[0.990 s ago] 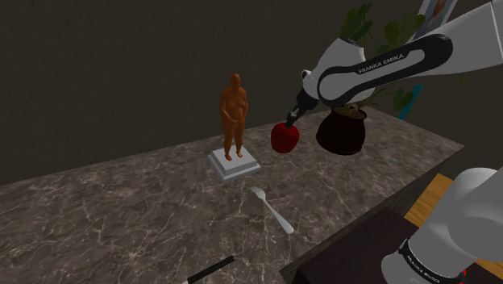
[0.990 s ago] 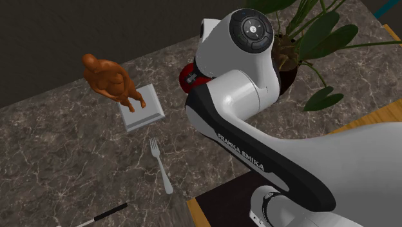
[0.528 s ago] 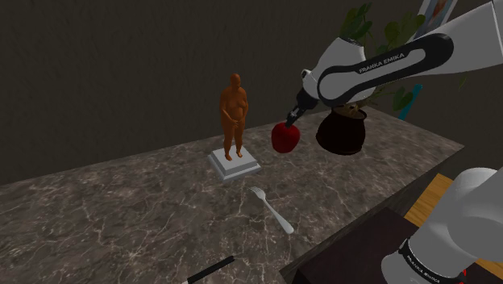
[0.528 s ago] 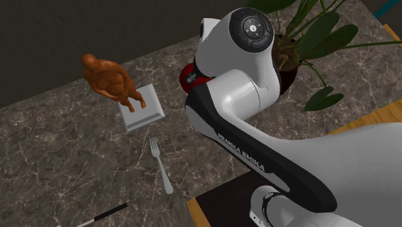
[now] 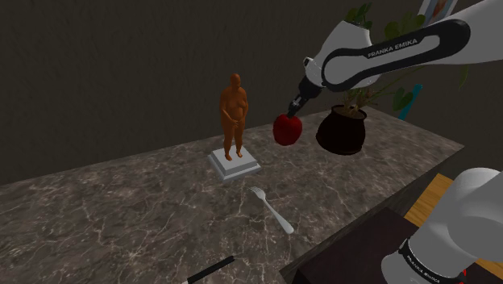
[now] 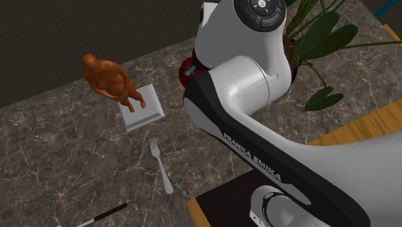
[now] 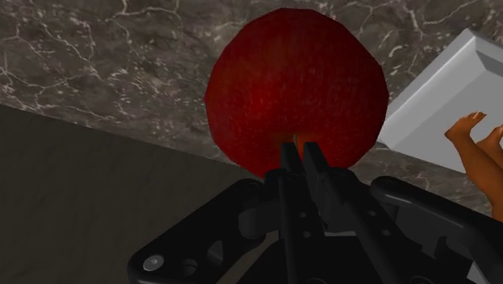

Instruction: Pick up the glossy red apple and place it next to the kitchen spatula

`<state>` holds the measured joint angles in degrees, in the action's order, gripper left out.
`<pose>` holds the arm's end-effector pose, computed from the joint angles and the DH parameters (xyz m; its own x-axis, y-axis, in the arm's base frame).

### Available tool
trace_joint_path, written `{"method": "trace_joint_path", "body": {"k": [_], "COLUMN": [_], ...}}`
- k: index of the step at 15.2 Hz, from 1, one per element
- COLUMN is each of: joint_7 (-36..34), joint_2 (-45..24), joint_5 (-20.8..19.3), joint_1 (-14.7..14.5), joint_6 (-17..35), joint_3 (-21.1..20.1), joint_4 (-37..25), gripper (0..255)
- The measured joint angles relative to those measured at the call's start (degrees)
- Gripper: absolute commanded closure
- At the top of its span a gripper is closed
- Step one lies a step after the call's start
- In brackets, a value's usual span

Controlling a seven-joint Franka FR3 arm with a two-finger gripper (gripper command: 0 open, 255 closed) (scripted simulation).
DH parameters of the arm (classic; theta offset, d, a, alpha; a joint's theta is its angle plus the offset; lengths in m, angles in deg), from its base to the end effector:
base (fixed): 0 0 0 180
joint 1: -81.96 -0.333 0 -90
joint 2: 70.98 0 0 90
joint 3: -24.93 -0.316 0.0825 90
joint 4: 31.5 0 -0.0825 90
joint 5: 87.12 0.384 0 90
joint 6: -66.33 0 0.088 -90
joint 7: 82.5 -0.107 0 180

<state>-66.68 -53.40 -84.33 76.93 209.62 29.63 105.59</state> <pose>0.4819 0.0007 0.4789 0.8847 0.2333 0.4035 0.2356 -0.9708 0.0447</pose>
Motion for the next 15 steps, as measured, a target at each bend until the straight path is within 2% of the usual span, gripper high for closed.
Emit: {"method": "trace_joint_path", "body": {"k": [15], "joint_7": [-0.9], "joint_2": [2.7], "joint_5": [-0.7], "joint_1": [0.3], "joint_6": [-11.7], "joint_3": [-0.3], "joint_4": [-9.1], "gripper": [255]}}
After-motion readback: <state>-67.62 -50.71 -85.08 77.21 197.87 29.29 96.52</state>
